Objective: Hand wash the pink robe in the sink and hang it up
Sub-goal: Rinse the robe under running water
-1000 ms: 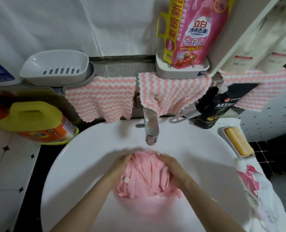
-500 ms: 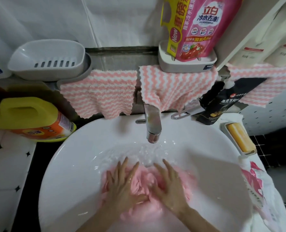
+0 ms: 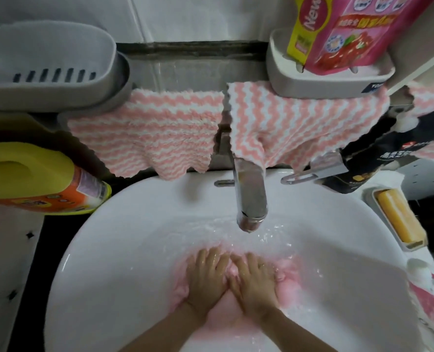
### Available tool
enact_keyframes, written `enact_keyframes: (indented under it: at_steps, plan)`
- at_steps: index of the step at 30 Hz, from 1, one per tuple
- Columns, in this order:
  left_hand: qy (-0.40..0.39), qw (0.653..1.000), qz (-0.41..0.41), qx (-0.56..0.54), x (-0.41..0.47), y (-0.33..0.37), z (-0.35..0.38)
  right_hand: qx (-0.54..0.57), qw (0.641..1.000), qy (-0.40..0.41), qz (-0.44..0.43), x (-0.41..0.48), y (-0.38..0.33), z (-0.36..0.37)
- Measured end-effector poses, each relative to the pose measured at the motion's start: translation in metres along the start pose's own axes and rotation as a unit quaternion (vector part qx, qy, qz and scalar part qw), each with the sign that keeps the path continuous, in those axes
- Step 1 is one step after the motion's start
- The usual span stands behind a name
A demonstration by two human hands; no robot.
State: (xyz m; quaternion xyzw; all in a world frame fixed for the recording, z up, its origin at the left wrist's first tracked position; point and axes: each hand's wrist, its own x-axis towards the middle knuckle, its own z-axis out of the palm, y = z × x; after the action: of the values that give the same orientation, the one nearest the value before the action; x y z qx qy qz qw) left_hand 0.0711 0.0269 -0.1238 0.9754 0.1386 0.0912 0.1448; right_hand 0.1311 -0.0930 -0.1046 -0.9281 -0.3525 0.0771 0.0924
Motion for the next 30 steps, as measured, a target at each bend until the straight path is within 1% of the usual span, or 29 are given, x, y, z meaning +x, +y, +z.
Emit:
enact_keyframes:
  at_steps: [1,4,5,6,8,10,11,12,13,14,15,16,17,18,19,20,21,22,23,24,25,27,28,29,30]
  plan:
    - [0.022,1.0,0.007,-0.001,0.004,0.0,0.003,-0.002,1.0,-0.009,0.01,0.005,0.0,-0.002]
    - [0.048,0.998,0.041,0.02,0.02,-0.002,0.003,0.002,0.997,-0.054,0.054,0.017,0.0,0.003]
    - [0.053,0.997,0.051,0.019,0.025,-0.004,0.005,-0.012,0.995,-0.064,0.069,0.022,-0.002,-0.002]
    - [0.055,0.997,0.061,0.005,0.03,-0.005,0.006,-0.029,0.994,-0.07,0.08,0.03,-0.003,-0.005]
    - [0.031,0.997,0.069,-0.022,0.039,-0.008,0.009,-0.013,0.983,-0.13,0.126,0.047,-0.007,-0.014]
    - [-0.083,0.995,0.049,0.001,0.052,-0.005,-0.003,0.006,0.981,-0.118,0.153,0.057,-0.013,-0.02]
    - [-0.166,0.985,0.031,0.026,0.06,-0.003,-0.015,0.012,0.978,-0.115,0.173,0.059,-0.016,-0.023]
    - [-0.239,0.968,0.027,0.065,0.065,-0.001,-0.021,-0.019,0.978,-0.116,0.173,0.06,-0.016,-0.023]
    - [-0.271,0.96,0.029,0.067,0.067,-0.002,-0.027,-0.031,0.975,-0.144,0.166,0.061,-0.014,-0.028]
    - [-0.306,0.952,-0.003,0.032,0.071,-0.004,-0.034,-0.033,0.979,-0.136,0.149,0.062,-0.01,-0.029]
    - [-0.307,0.952,-0.01,-0.006,0.069,-0.008,-0.038,0.02,0.977,-0.15,0.153,0.06,-0.005,-0.031]
    - [-0.276,0.96,0.002,-0.037,0.064,-0.012,-0.045,0.102,0.967,-0.152,0.179,0.059,0.004,-0.034]
    - [-0.227,0.972,0.007,-0.061,0.053,-0.017,-0.048,0.196,0.948,-0.155,0.195,0.055,0.01,-0.036]
    - [-0.179,0.982,0.002,-0.068,0.042,-0.021,-0.051,0.245,0.937,-0.142,0.204,0.048,0.015,-0.038]
    - [-0.141,0.988,-0.019,-0.056,0.029,-0.026,-0.054,0.219,0.951,-0.108,0.189,0.041,0.021,-0.045]
    - [-0.092,0.994,-0.05,-0.037,0.017,-0.031,-0.056,0.13,0.976,-0.062,0.16,0.032,0.028,-0.046]
    - [-0.052,0.994,-0.098,-0.025,0.005,-0.035,-0.059,0.047,0.989,-0.025,0.135,0.022,0.037,-0.047]
    - [-0.031,0.987,-0.154,-0.034,-0.006,-0.035,-0.064,-0.002,0.991,0.002,0.134,0.014,0.044,-0.05]
    - [-0.012,0.975,-0.212,-0.059,-0.015,-0.035,-0.068,-0.002,0.989,-0.024,0.148,0.007,0.05,-0.056]
    - [-0.018,0.955,-0.277,-0.108,-0.023,-0.034,-0.07,0.007,0.985,-0.064,0.161,0.0,0.054,-0.059]
    - [-0.04,0.925,-0.334,-0.178,-0.029,-0.031,-0.071,0.034,0.978,-0.111,0.171,-0.009,0.057,-0.059]
    - [-0.072,0.855,-0.387,-0.336,-0.036,-0.023,-0.069,0.081,0.976,-0.134,0.153,-0.025,0.053,-0.053]
    - [-0.071,0.833,-0.4,-0.375,-0.037,-0.02,-0.068,0.1,0.974,-0.147,0.143,-0.03,0.049,-0.052]
    - [-0.061,0.818,-0.412,-0.396,-0.037,-0.018,-0.067,0.107,0.971,-0.175,0.126,-0.033,0.044,-0.054]
    - [-0.044,0.804,-0.422,-0.416,-0.035,-0.018,-0.067,0.116,0.962,-0.22,0.11,-0.034,0.04,-0.059]
